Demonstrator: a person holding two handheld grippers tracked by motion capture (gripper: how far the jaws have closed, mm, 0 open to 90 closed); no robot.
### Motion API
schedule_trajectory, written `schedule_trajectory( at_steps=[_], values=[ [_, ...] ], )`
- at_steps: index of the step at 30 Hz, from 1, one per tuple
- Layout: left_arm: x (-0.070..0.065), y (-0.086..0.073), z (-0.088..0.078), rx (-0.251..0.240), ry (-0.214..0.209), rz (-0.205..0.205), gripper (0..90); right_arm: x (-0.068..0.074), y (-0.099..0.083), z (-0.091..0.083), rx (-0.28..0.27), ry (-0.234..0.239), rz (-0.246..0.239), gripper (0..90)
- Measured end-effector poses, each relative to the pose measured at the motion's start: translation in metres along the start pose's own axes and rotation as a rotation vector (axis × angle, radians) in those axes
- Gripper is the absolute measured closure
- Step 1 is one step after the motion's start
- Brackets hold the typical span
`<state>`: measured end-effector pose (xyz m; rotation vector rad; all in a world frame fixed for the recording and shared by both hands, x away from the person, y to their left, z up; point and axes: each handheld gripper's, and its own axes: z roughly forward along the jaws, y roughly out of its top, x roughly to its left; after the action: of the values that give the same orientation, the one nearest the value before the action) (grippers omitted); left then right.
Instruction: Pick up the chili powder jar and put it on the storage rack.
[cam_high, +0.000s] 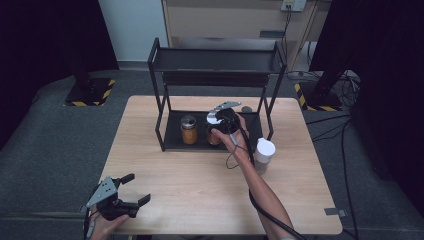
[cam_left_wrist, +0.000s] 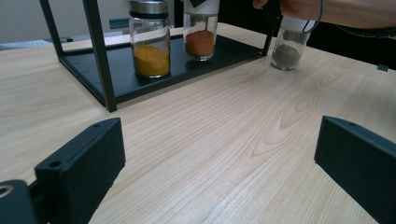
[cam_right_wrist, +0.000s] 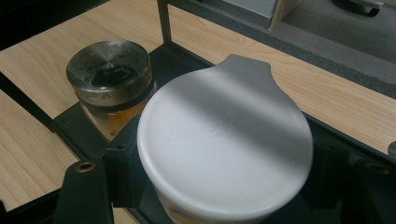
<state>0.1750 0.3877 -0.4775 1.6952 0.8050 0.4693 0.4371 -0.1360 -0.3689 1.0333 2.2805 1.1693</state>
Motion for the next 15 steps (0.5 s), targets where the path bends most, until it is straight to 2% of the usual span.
schedule_trajectory(
  at_steps=[15],
  values=[
    [-0.0003, 0.0001, 0.0000, 0.001, 0.000, 0.001, 1.0, 0.0008, -0.0034, 0.0055, 0.002, 0.006, 0.004, 30.6]
  ],
)
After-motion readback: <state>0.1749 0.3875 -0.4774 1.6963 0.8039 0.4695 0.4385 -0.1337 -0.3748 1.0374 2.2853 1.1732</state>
